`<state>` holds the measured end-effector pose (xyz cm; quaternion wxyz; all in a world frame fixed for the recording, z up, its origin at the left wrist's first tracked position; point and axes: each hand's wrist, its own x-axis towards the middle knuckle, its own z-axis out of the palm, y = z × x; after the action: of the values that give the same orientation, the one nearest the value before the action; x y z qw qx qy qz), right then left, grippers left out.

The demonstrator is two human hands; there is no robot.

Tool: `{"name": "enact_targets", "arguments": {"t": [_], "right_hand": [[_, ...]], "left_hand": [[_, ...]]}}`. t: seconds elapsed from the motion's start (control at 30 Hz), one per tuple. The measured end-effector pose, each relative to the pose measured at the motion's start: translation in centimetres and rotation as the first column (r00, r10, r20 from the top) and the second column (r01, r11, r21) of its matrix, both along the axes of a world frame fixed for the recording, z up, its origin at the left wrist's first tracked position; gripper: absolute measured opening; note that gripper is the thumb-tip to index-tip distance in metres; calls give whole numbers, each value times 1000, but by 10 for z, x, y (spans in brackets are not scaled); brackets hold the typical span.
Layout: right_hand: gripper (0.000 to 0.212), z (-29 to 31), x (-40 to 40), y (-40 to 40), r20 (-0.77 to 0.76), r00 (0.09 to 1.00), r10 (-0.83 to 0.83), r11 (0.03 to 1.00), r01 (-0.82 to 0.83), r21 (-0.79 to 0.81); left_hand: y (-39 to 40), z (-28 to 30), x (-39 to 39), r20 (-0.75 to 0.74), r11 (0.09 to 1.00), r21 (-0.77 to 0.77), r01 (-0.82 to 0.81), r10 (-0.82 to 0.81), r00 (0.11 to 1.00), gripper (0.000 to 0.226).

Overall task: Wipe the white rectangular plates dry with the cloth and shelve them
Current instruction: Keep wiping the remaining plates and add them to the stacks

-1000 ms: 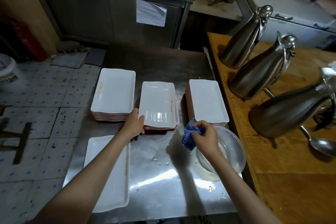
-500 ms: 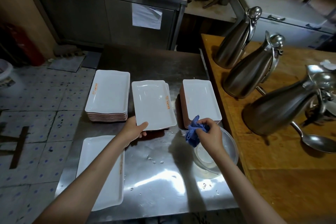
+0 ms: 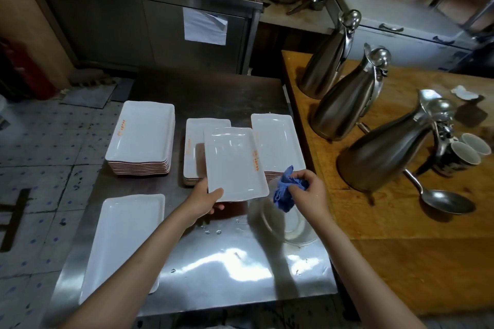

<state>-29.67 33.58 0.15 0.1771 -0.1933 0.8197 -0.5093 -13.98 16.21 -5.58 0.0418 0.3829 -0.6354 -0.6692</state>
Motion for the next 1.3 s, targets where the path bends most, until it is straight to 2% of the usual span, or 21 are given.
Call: {"name": "enact_targets", "arguments": {"t": [0.17, 0.4, 0.63, 0.97, 1.13, 1.3], "right_hand": [[19, 4, -7, 14, 6, 1000, -6, 999, 7, -34], [17, 4, -17, 31, 2, 999, -35, 999, 35, -6], [20, 3, -24, 41, 3, 999, -52, 999, 52, -10], [19, 5, -26, 52, 22, 998, -51, 999, 51, 11], [19, 4, -25, 56, 22, 998, -60, 998, 60, 16], [22, 5, -25, 62, 52, 997, -56, 998, 56, 8]], "left_hand": [[20, -3, -10, 18, 999, 31, -12, 12, 1000, 33], [44, -2, -25, 21, 997, -35, 65, -65, 998, 35], [59, 2, -36, 27, 979, -187, 86, -83, 996, 34], [69, 1, -39, 37, 947, -316, 53, -44, 998, 37], [74, 4, -40, 26, 887, -455, 80, -77, 997, 33], [77, 10, -45, 160, 742, -645, 181, -101, 982, 32]]}}
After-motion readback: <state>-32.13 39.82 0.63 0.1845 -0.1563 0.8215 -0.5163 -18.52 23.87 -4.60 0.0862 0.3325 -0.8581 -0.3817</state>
